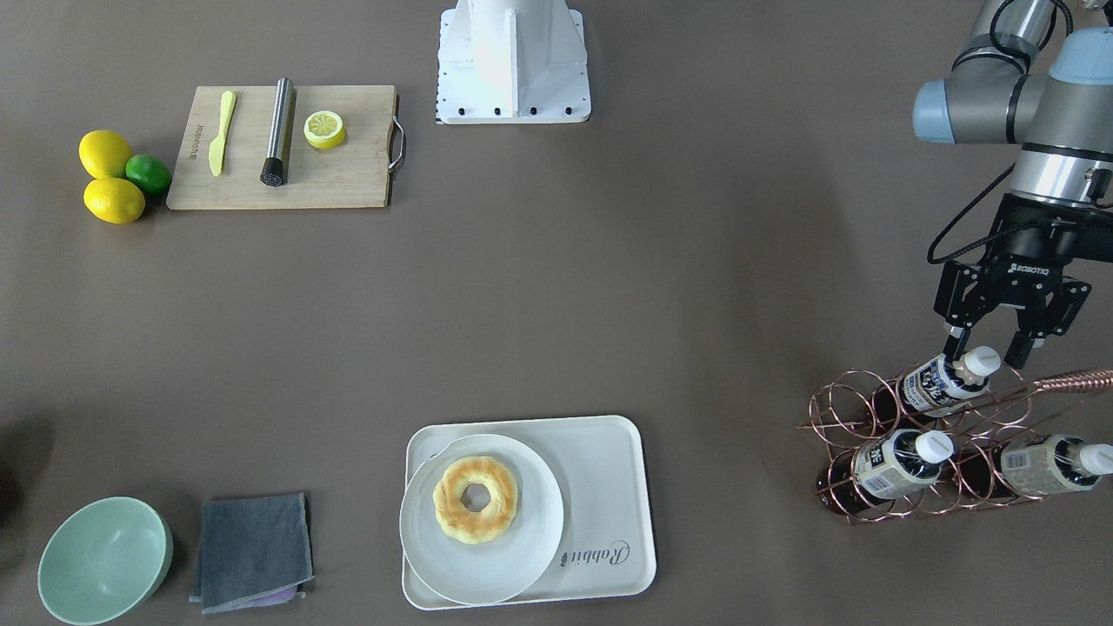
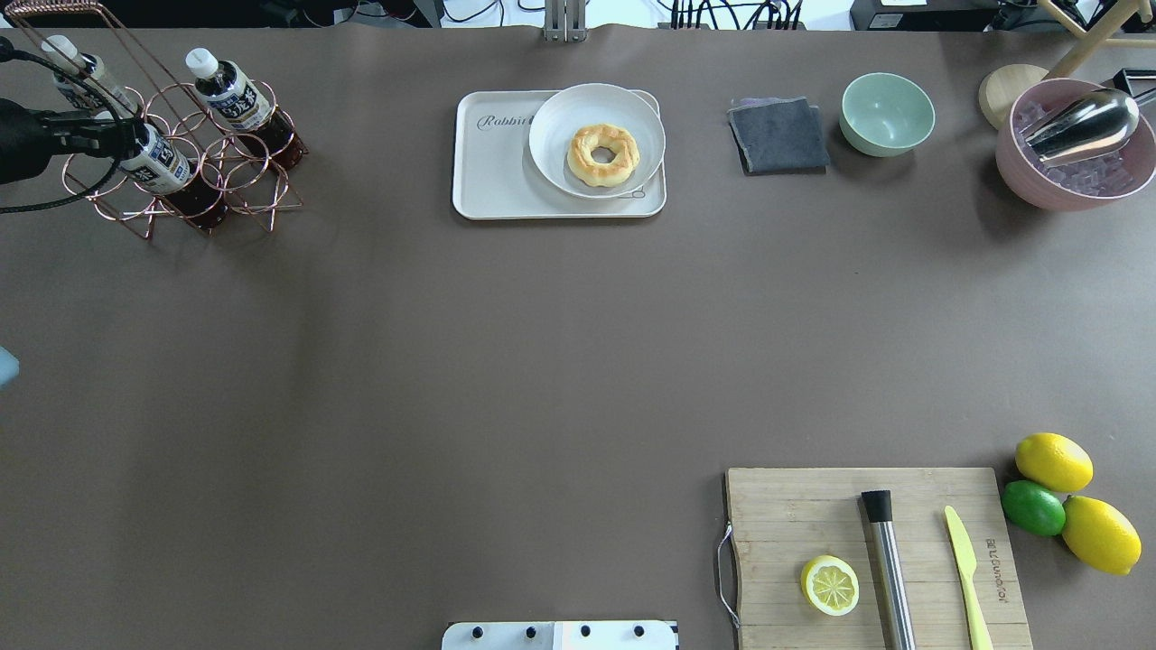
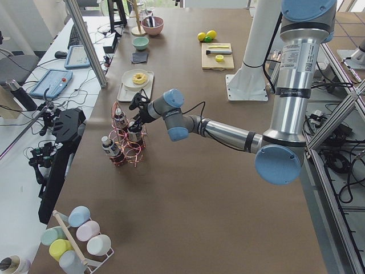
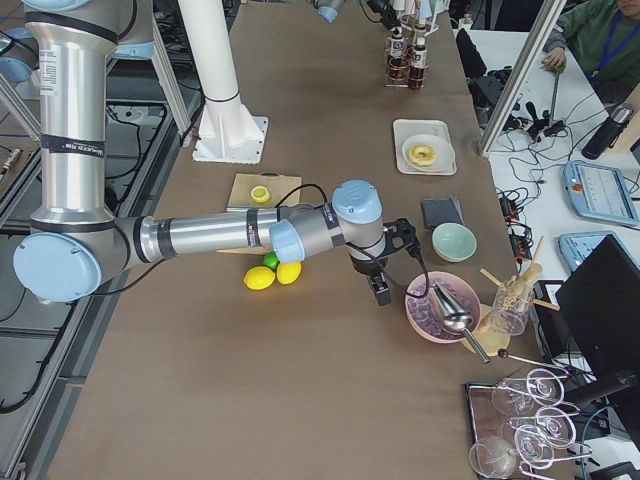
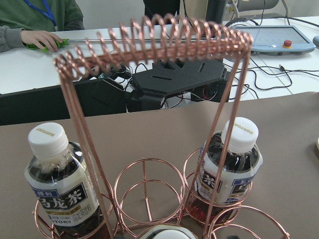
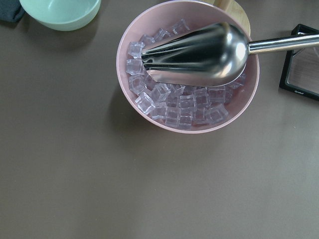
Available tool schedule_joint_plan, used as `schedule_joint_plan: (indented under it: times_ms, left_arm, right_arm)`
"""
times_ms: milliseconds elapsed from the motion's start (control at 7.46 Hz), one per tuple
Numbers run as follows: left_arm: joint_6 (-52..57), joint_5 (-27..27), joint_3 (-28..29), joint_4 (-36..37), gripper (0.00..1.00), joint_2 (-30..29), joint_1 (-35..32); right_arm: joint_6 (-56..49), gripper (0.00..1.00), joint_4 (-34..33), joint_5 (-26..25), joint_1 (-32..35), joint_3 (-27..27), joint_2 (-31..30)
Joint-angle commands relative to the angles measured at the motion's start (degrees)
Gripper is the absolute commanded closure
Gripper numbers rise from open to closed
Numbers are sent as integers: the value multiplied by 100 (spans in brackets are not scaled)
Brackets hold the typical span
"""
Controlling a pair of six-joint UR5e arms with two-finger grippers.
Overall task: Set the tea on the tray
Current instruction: 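Move the left gripper over the copper rack toward a tea bottle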
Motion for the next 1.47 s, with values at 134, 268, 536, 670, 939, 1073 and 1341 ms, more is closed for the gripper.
schedule_joint_plan:
  times_ms: [134,268,536,670,939,1073,1341]
  left_arm:
    - [60,37,20,-13,31,18,25]
    - [69,37,29,-13,31,18,25]
    - [61,37,29,-13,58,18,25]
    - [52,29,-15,-48,100,26,25]
    - [69,-41,-155,-83,100,53,-45]
    - [78,-42,-390,-22,100,79,-107]
    - [87,-417,-542,13,100,71,-579]
  right_arm:
    - [0,0,0,-4,4,0,9]
    - [0,0,0,-4,4,0,9]
    - [0,0,0,-4,4,0,9]
    - [0,0,0,-4,4,0,9]
    - [0,0,0,-4,4,0,9]
    - [0,0,0,-4,4,17,9]
    - [0,0,0,4,4,18,0]
